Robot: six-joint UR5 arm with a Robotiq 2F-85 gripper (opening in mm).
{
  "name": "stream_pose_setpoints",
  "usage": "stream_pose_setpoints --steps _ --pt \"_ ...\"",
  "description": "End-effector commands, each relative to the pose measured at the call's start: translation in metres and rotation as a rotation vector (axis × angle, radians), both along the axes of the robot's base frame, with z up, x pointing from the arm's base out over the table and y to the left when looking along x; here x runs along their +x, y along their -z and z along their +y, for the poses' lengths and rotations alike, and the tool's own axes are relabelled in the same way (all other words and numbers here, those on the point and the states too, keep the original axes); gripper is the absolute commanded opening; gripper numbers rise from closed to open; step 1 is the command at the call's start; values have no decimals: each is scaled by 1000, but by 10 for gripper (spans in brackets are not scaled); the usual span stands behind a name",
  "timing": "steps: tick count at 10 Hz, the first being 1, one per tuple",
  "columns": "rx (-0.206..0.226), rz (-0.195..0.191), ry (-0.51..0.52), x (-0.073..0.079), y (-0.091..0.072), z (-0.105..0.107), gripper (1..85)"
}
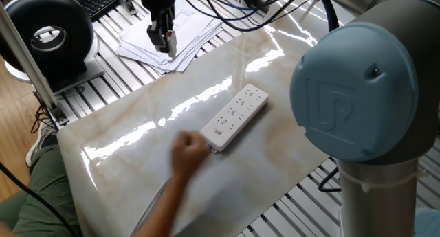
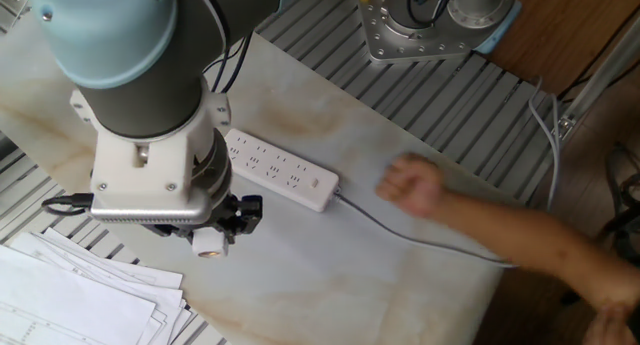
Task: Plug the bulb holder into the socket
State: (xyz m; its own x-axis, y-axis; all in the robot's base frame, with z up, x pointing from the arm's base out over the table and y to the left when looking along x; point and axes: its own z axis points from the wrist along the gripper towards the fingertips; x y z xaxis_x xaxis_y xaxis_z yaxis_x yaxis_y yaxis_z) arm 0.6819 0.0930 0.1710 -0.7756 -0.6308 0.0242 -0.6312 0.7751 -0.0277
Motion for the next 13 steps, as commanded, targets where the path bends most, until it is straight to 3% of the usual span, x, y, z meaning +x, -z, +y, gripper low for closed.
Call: stream_pose_setpoints --steps 1,6,9,11,13 --pt "11 -10 47 0 -4 0 13" --pt "-3 -1 285 -19 -19 -31 13" --pt "44 -5 359 -38 -3 -37 13" --pt "53 -2 368 -56 8 -47 13" --pt "67 -13 369 -62 14 -51 13"
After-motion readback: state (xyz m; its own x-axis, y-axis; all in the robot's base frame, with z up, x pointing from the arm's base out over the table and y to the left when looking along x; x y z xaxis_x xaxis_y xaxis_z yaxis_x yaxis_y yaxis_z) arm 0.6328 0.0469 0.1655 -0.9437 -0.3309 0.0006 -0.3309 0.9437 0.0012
